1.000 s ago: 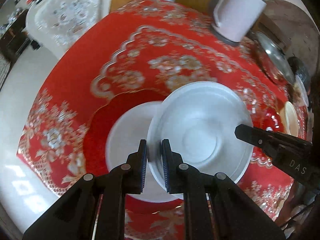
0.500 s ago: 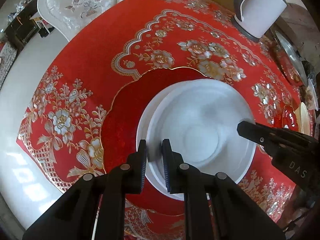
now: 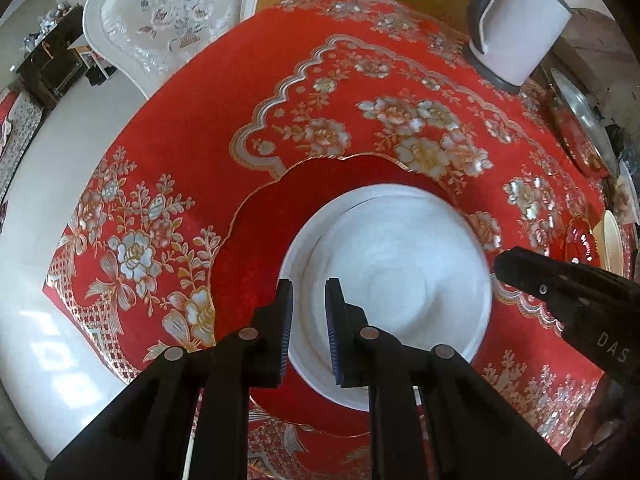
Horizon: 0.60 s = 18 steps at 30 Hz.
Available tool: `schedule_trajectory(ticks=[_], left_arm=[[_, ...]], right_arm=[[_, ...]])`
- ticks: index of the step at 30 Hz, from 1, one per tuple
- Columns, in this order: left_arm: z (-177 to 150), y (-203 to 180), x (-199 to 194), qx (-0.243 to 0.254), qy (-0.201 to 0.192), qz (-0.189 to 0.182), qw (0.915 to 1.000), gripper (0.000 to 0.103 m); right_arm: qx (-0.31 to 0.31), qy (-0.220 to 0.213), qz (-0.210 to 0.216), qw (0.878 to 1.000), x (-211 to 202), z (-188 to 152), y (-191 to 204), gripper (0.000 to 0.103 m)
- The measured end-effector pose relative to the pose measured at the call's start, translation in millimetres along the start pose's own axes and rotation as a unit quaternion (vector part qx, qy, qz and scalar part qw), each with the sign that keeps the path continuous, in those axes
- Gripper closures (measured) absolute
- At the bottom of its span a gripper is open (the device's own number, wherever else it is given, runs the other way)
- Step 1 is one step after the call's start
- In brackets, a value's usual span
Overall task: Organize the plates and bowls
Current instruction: 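Lower the white bowl onto the white plate and open both grippers, then move both grippers back toward the red glass plate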
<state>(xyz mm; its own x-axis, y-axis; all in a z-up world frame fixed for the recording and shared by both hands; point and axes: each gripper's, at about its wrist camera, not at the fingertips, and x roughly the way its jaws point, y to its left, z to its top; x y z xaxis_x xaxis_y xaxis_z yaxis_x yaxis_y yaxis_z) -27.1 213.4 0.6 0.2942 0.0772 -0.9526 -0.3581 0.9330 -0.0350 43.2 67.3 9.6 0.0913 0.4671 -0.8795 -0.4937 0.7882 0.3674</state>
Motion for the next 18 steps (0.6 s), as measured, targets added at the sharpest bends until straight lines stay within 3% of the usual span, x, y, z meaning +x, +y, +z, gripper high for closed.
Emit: schedule_trajectory(ticks=[2, 3, 5, 18], left_arm=[[0.9, -7.9, -5.0, 0.006, -0.007, -0.005, 0.9999, 0.081], [1.5, -13.0, -7.4, 0.009, -0.011, -0.006, 0.9999, 0.070], [2.6, -25.0, -12.4, 0.017, -0.023, -0.007, 0.9996, 0.056], [3.2, -124.8, -18.5, 0.088, -0.043, -0.037, 0.9945, 0.052]], right_arm=[[0.001, -0.005, -0.001, 1.000, -6.4, -2.2, -2.5, 0.082], [0.002, -0.009, -0.004, 1.000, -10.7, -3.5, -4.8, 0.082], [0.005, -0.017, -0.008, 1.000, -20.4, -6.0, -10.1, 0.080], [0.068, -0.064, -0.069, 0.993, -78.0, -34.2, -86.0, 0.069]])
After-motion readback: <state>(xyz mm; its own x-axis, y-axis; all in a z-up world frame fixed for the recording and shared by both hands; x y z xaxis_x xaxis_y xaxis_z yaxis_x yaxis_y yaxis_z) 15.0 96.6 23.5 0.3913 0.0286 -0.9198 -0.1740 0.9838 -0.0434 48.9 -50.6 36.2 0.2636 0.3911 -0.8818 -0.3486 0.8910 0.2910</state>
